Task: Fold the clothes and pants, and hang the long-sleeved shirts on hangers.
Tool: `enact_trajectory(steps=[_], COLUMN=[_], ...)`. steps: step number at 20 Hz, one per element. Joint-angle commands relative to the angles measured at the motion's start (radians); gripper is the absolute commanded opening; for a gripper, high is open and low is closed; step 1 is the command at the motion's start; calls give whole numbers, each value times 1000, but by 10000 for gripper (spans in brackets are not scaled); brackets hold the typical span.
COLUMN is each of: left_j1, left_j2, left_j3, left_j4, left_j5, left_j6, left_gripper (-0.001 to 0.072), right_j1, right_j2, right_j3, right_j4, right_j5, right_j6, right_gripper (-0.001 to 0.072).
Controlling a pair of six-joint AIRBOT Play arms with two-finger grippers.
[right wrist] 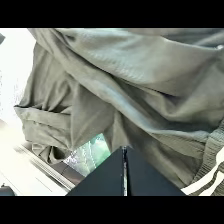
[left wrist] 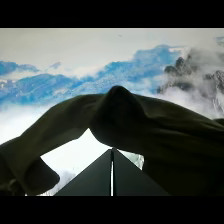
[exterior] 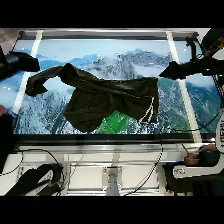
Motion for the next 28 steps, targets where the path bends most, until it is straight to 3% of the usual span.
enact_trajectory(steps=[1, 7, 10, 12, 14, 15, 16, 17, 18, 20, 21, 22, 24, 28], left_j1=[-45, -57, -56, -56, -56, -56, -56, -57, -60, -79, -92, -105, -130, -140], left_j2=[24, 22, -14, -56, -101, -126, -151, -182, -216, -298, -341, -379, -443, -518], left_j3=[0, -1, -3, -5, -25, -47, -67, -88, -100, -108, -108, -108, -108, -108], left_j4=[0, 0, 1, -6, -65, -104, -149, -193, -219, -220, -220, -219, -186, -145], left_j5=[-120, -179, -434, -562, -608, -607, -608, -605, -604, -604, -605, -605, -600, -550], left_j6=[24, 90, 290, 340, 391, 454, 501, 527, 528, 567, 607, 657, 778, 826], left_gripper=[6, 7, 7, 7, 12, 95, 335, 621, 651, 641, 601, 548, 541, 540], right_j1=[0, 0, 1, 1, 1, 1, 1, 1, 1, 1, 1, 1, 1, 1], right_j2=[79, 135, 134, 134, 133, 133, 133, 133, 133, 132, 132, 132, 132, 132], right_j3=[1, 1, -2, -2, -2, -2, -2, -2, -2, -2, -2, -2, -2, -2], right_j4=[-1, -47, -50, -46, -24, -15, -13, -14, -14, -15, -15, -16, -18, -18], right_j5=[23, 57, 148, 183, 213, 228, 242, 248, 243, 234, 234, 234, 235, 235], right_j6=[-9, -9, -48, -83, -110, -125, -146, -164, -166, -168, -168, -167, -167, -167], right_gripper=[24, 24, 24, 23, 23, 23, 23, 23, 23, 24, 24, 24, 24, 24])
